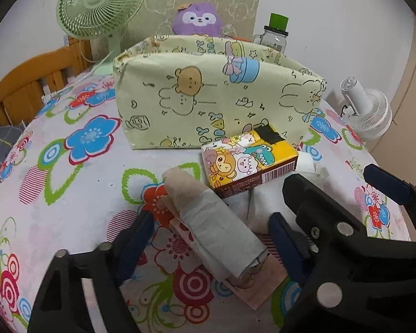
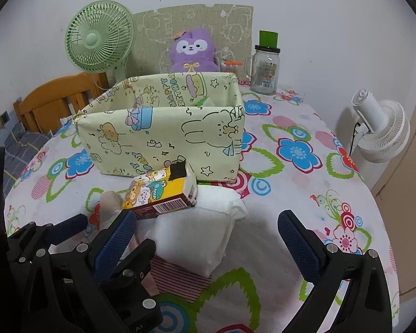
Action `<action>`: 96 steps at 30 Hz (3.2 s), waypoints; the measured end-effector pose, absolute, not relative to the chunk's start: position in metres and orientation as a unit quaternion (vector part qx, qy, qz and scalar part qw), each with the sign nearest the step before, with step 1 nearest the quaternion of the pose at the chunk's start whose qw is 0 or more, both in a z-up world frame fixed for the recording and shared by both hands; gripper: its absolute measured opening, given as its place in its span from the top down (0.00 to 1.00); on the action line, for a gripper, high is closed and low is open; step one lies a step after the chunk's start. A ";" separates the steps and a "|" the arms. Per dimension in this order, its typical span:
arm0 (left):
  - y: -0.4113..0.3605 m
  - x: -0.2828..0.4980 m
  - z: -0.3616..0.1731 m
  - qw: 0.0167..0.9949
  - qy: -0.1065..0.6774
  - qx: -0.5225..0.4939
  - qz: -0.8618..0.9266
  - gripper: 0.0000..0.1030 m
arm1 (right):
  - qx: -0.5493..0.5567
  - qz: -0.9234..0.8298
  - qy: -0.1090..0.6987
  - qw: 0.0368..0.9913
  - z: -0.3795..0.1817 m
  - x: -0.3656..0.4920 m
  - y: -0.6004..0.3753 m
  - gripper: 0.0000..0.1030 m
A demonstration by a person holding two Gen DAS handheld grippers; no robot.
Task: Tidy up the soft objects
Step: 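Grasp the white wrapped roll with the left tool while the right tool grasps the yellow cartoon pack, then lift the white roll and yellow cartoon pack up off the table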
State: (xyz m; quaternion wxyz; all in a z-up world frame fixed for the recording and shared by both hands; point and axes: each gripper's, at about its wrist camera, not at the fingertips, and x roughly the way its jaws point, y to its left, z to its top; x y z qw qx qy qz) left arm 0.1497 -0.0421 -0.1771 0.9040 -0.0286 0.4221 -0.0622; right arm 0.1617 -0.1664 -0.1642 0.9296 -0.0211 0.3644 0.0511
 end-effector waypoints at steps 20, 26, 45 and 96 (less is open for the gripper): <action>-0.020 0.154 -0.176 0.904 0.422 -0.021 -0.065 0.67 | -0.029 0.086 0.373 0.923 -0.170 0.180 -0.132 0.00; -0.012 0.161 -0.177 0.906 0.420 0.001 -0.062 0.69 | -0.029 0.091 0.382 0.919 -0.177 0.191 -0.120 0.00; -0.015 0.174 -0.182 0.902 0.425 0.005 -0.083 0.73 | -0.038 0.073 0.400 0.913 -0.187 0.208 -0.119 0.39; -0.024 0.162 -0.170 0.908 0.412 0.025 -0.076 0.73 | -0.021 0.055 0.393 0.918 -0.175 0.192 -0.133 0.34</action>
